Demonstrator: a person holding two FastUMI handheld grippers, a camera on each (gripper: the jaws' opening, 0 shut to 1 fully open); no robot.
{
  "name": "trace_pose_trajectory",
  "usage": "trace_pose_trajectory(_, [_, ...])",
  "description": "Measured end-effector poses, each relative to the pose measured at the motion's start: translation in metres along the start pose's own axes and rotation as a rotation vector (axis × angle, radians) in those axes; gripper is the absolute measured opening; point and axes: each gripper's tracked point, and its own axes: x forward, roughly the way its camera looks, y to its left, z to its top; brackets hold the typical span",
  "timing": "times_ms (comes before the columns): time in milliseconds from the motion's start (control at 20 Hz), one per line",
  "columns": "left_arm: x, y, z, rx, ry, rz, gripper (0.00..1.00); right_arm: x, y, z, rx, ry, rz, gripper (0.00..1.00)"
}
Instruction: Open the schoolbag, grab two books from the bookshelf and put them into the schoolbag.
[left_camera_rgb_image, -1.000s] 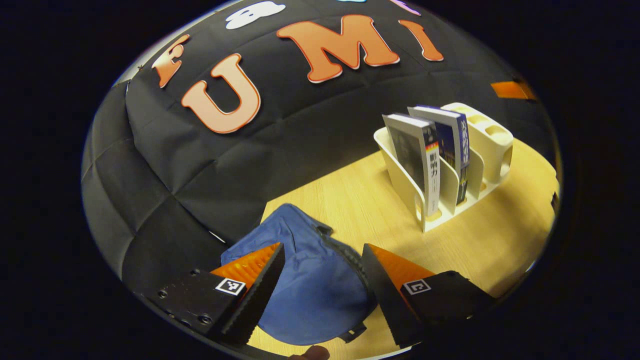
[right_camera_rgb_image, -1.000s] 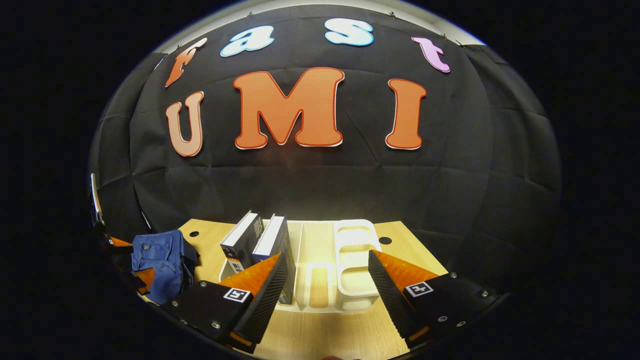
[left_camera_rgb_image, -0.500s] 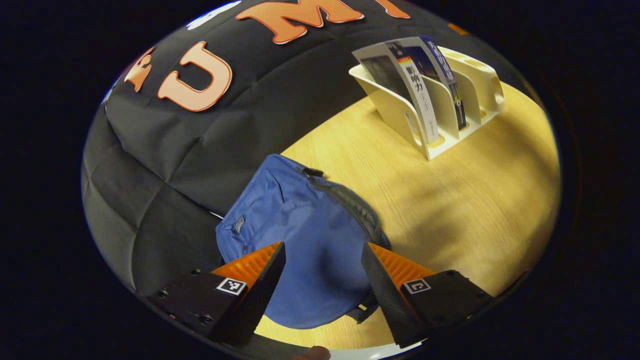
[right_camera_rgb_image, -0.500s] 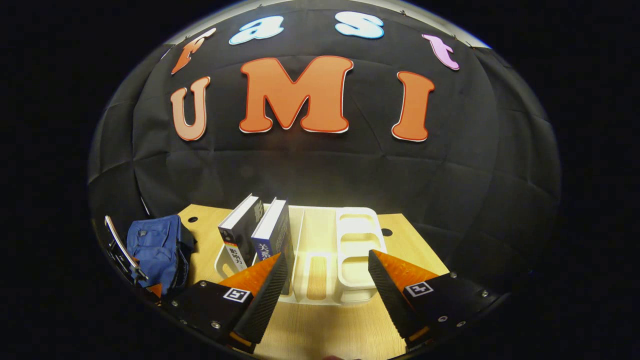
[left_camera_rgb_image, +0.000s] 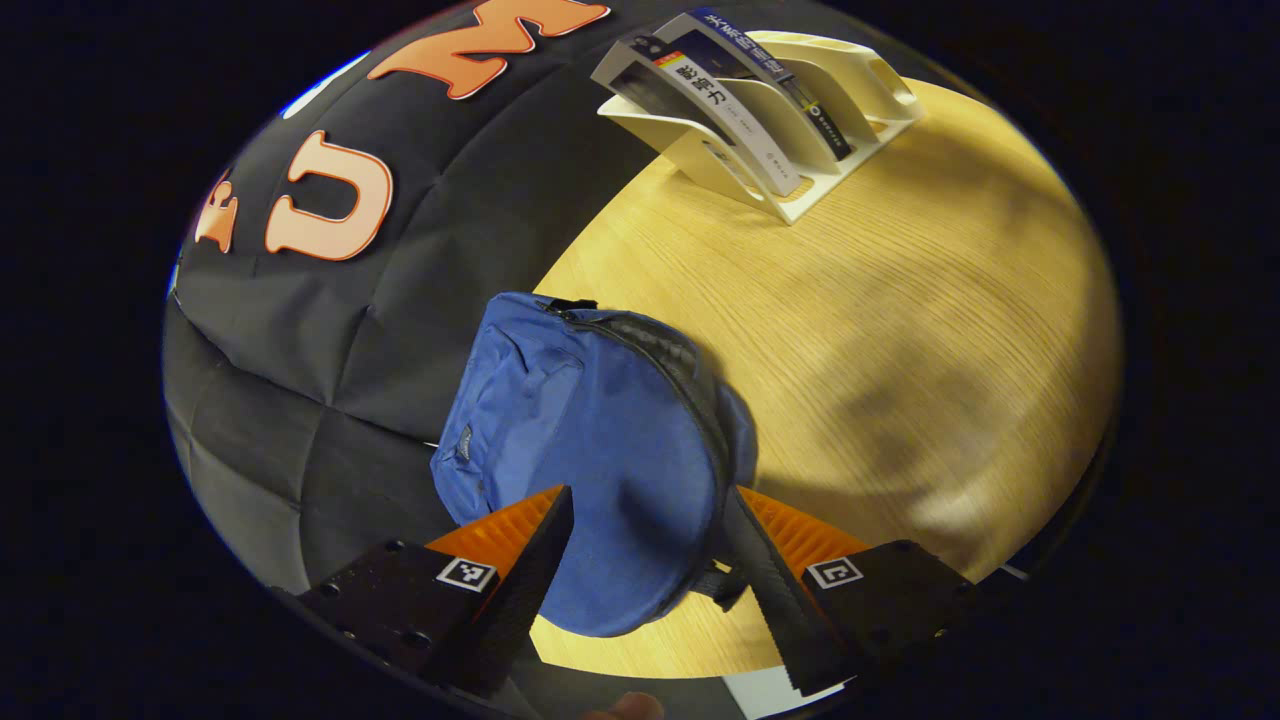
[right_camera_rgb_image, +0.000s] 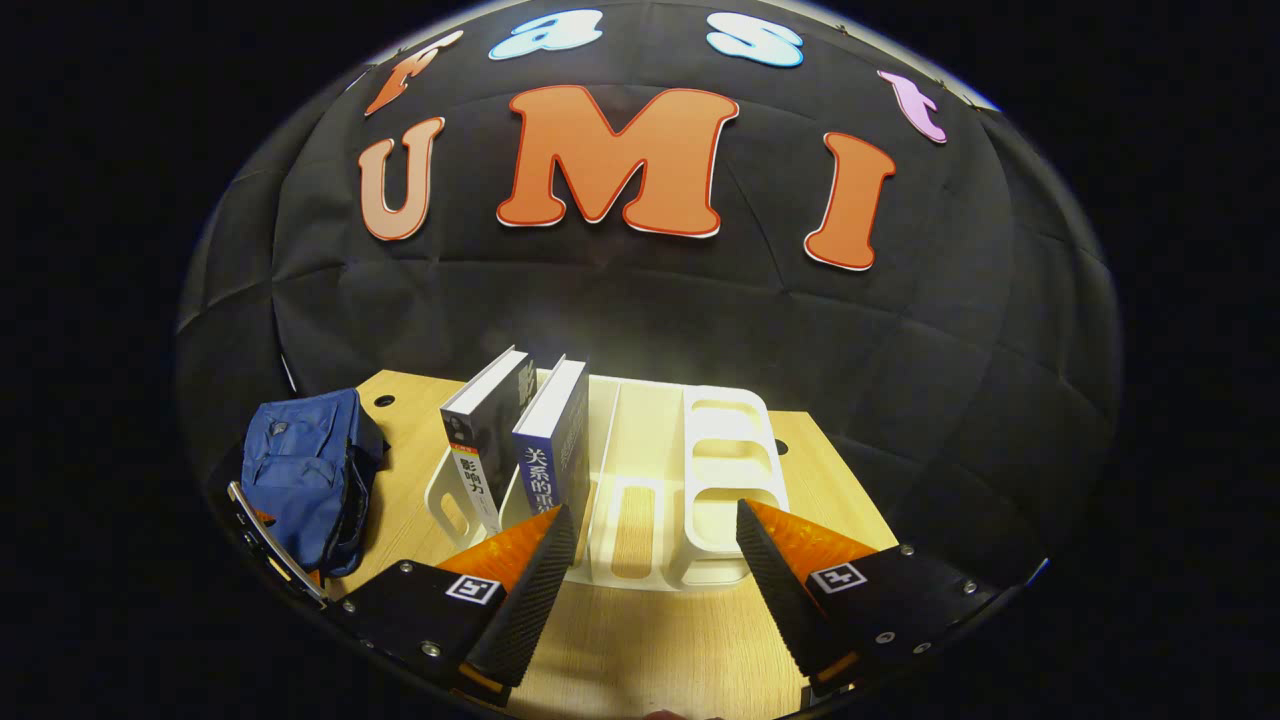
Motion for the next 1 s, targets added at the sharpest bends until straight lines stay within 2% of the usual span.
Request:
trace_pose_trajectory(200, [0.009, 0.004, -0.017, -0.02, 0.048, 0.015, 0.96, 0.001, 0.009, 0.003, -0.006, -0.002, 0.017, 0.96])
trace_pose_trajectory(300, [0.013, 0.003, -0.023, -0.016, 0.07, -0.003, 0.96, 0.001, 0.012, 0.005, -0.005, -0.005, 0.029, 0.97])
trace_pose_trajectory(450, [0.014, 0.001, -0.023, -0.007, 0.079, -0.026, 0.8, 0.0, 0.011, 0.007, -0.001, -0.016, 0.028, 0.97])
trace_pose_trajectory(500, [0.015, -0.001, -0.024, -0.008, 0.083, -0.035, 0.66, 0.0, 0.01, 0.008, 0.003, -0.018, 0.026, 0.97])
trace_pose_trajectory(550, [0.017, -0.004, -0.026, -0.014, 0.094, -0.05, 0.59, 0.0, 0.009, 0.007, 0.004, -0.017, 0.024, 0.97])
trace_pose_trajectory(650, [0.021, -0.008, -0.028, -0.02, 0.105, -0.065, 0.53, 0.0, 0.008, 0.007, 0.006, -0.019, 0.022, 0.97])
trace_pose_trajectory(800, [0.025, -0.013, -0.029, -0.024, 0.107, -0.09, 0.5, -0.001, 0.006, 0.006, 0.007, -0.019, 0.017, 0.97])
trace_pose_trajectory(900, [0.024, -0.014, -0.029, -0.012, 0.116, -0.1, 0.43, -0.002, 0.006, 0.004, 0.01, -0.015, 0.017, 0.97])
trace_pose_trajectory(1000, [0.02, -0.01, -0.027, -0.007, 0.113, -0.088, 0.28, -0.002, 0.006, 0.004, 0.01, -0.016, 0.017, 0.97])
